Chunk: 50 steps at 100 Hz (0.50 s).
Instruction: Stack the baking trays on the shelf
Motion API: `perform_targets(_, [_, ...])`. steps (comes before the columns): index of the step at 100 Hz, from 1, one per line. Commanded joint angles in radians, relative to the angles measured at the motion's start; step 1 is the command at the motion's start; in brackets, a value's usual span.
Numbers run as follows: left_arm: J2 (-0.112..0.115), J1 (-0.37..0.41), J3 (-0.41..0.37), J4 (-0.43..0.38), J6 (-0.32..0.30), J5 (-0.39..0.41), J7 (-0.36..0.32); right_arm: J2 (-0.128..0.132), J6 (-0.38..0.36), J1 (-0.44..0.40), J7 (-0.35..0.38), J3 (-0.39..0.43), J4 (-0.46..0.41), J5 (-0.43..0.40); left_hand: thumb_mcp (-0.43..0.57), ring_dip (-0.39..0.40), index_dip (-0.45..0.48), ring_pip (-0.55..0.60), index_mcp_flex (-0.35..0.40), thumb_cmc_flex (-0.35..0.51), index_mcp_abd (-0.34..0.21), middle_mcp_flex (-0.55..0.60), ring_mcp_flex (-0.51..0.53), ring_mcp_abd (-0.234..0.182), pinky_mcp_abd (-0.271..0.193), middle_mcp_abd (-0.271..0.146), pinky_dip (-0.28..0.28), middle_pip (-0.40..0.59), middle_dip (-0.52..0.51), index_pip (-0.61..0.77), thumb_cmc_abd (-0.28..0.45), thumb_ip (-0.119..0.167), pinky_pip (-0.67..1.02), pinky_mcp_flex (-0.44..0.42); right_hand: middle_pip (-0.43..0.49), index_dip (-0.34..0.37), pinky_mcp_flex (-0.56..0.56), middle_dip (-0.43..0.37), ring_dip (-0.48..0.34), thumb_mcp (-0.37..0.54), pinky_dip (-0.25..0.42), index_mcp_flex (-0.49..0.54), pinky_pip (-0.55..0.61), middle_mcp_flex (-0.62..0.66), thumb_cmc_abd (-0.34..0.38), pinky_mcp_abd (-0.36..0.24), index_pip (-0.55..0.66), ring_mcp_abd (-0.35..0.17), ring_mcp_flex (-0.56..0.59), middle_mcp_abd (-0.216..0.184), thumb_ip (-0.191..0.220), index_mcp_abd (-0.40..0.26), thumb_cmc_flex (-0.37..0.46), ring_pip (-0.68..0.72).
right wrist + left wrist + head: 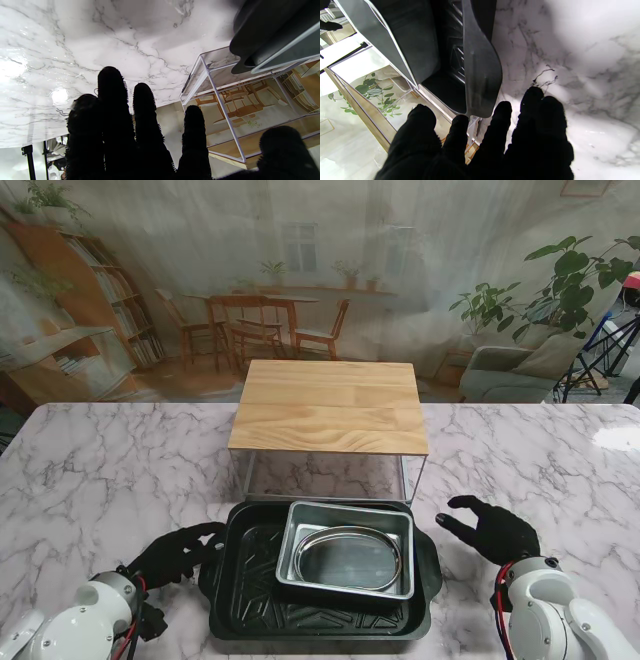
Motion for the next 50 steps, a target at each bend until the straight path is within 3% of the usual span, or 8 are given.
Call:
perform_targets(1, [0.003, 0.005, 0.005, -0.003, 0.003, -0.007, -0.019, 0.002, 0.015, -0.003, 0.018, -0.003, 0.0, 0.008, -0.03, -0.011, -0.014, -0.012, -0.018, 0.011, -0.052, 0.028, -0.011, 0.097, -0.014, 0.024, -0.012, -0.02, -0.012, -0.012, 0.02, -0.019, -0.016, 0.005, -0.023, -0.019, 0.01, -0.012, -0.012, -0.034, 0.013, -0.048, 0.027, -0.021, 0.041, 0.02, 0.0, 0.042, 0.035, -0.002, 0.013, -0.05, 0.002, -0.006])
perform_targets(30, [0.009, 0.003, 0.013, -0.006, 0.015, -0.029, -0.051, 0.008, 0.048, 0.001, 0.079, -0.008, -0.015, 0.062, -0.03, -0.033, 0.017, -0.027, 0.007, 0.021, -0.051, 0.048, -0.009, 0.098, -0.013, 0.027, -0.021, -0.009, -0.002, 0.039, 0.015, -0.021, -0.032, 0.0, -0.003, 0.008, 0.001, -0.001, -0.031, -0.107, -0.024, -0.069, -0.039, -0.09, 0.07, 0.045, 0.021, 0.053, 0.012, -0.008, 0.013, -0.092, 0.05, -0.075])
perform_targets(50, [0.008, 0.008, 0.011, -0.01, 0.018, -0.04, -0.05, 0.009, 0.06, 0.0, 0.101, -0.009, -0.026, 0.091, -0.029, -0.036, 0.024, -0.026, 0.004, 0.025, -0.05, 0.045, -0.012, 0.098, -0.013, 0.026, -0.021, 0.001, 0.008, 0.042, 0.018, -0.021, -0.031, 0.0, -0.031, 0.017, -0.052, -0.01, -0.044, -0.158, -0.053, -0.154, -0.097, -0.225, 0.095, 0.057, -0.009, 0.055, -0.075, -0.021, 0.024, -0.001, 0.062, -0.139])
